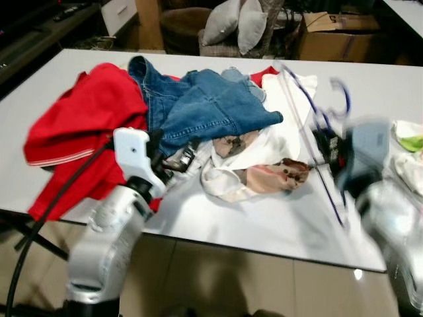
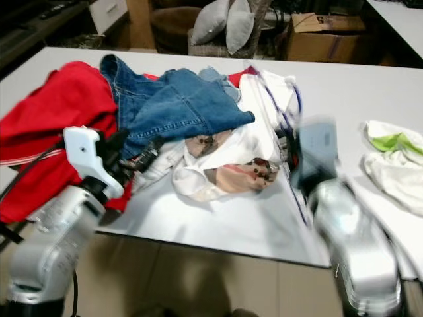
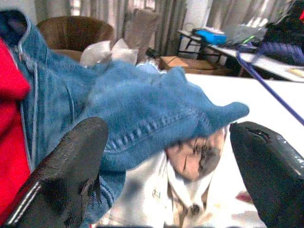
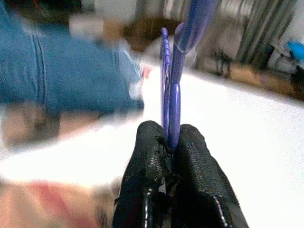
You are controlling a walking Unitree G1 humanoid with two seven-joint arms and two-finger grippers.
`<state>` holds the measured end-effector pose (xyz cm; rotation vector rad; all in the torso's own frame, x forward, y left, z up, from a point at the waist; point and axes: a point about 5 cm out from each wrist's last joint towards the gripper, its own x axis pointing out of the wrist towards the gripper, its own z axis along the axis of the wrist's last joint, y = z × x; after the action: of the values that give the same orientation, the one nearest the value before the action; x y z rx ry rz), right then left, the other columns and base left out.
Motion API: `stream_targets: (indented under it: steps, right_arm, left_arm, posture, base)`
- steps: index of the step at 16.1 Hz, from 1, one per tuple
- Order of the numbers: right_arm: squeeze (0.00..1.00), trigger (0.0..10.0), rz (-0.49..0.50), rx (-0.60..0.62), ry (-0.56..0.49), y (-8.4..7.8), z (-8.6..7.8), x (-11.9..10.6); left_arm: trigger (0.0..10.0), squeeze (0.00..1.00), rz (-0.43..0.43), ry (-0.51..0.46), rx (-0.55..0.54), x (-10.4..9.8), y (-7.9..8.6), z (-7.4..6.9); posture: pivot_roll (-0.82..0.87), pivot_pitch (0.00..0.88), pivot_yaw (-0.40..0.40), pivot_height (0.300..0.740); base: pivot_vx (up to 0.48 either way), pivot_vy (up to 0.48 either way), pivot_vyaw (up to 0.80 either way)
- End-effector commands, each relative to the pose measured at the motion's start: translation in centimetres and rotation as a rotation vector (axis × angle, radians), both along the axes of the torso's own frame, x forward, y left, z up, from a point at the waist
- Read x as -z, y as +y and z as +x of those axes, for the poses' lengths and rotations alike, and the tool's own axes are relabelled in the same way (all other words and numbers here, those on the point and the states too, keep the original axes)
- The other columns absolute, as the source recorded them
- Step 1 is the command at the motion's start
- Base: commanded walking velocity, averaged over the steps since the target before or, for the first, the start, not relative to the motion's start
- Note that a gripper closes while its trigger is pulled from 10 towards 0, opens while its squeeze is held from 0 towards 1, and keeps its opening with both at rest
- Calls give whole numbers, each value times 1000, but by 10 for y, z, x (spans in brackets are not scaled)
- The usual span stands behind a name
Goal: Hang hanger
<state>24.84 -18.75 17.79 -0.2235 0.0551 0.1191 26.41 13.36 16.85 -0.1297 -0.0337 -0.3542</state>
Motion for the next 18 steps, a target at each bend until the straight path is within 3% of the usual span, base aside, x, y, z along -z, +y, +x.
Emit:
stream_targets:
  steps: [1, 4, 6, 10, 11, 14, 16, 18]
  right_arm:
    - [0, 10000, -38, 43, -32, 0, -7, -8]
    - [0, 10000, -90, 37, -10, -7, -22, -6]
    - [0, 10000, -78, 76, -12, -9, -20, -8]
    - [0, 10000, -57, 107, -33, 0, -20, -18]
    - [0, 10000, -29, 100, -15, -1, -19, -14]
    - [0, 10000, -31, 82, -35, -3, -16, -12]
    - [0, 10000, -5, 104, -10, -8, -13, -4]
    - [0, 10000, 30, 108, -3, -6, -11, 0]
  left_arm:
    - [10000, 655, 41, 8, -21, 6, 1, -3]
    - [10000, 651, 69, 0, -70, 8, 5, -8]
    - [10000, 655, 77, -8, -87, 9, 5, -10]
    - [10000, 651, 67, -21, -62, 7, -5, -11]
    - [10000, 522, 70, -7, -54, 9, -9, -12]
    - [10000, 439, 56, -20, -34, 9, -14, -13]
    - [10000, 59, 41, -55, -28, 3, -16, -8]
    - [10000, 0, 35, -38, 7, 8, -25, -4]
  posture:
    - [-149, 58, 36, 740]
    - [-150, 76, -30, 740]
    - [-183, 85, -75, 740]
    - [-243, 104, -79, 740]
    - [-233, 108, -66, 740]
    - [-217, 109, -34, 740]
    - [-201, 122, -8, 740]
    - [-219, 108, 40, 740]
  base:
    - [0, -480, 0]
    - [0, -480, 0]
    - [0, -480, 0]
    - [0, -360, 0]
    - [0, 0, 0]
    - [0, 0, 0]
    - [0, 0, 0]
    - [0, 0, 0]
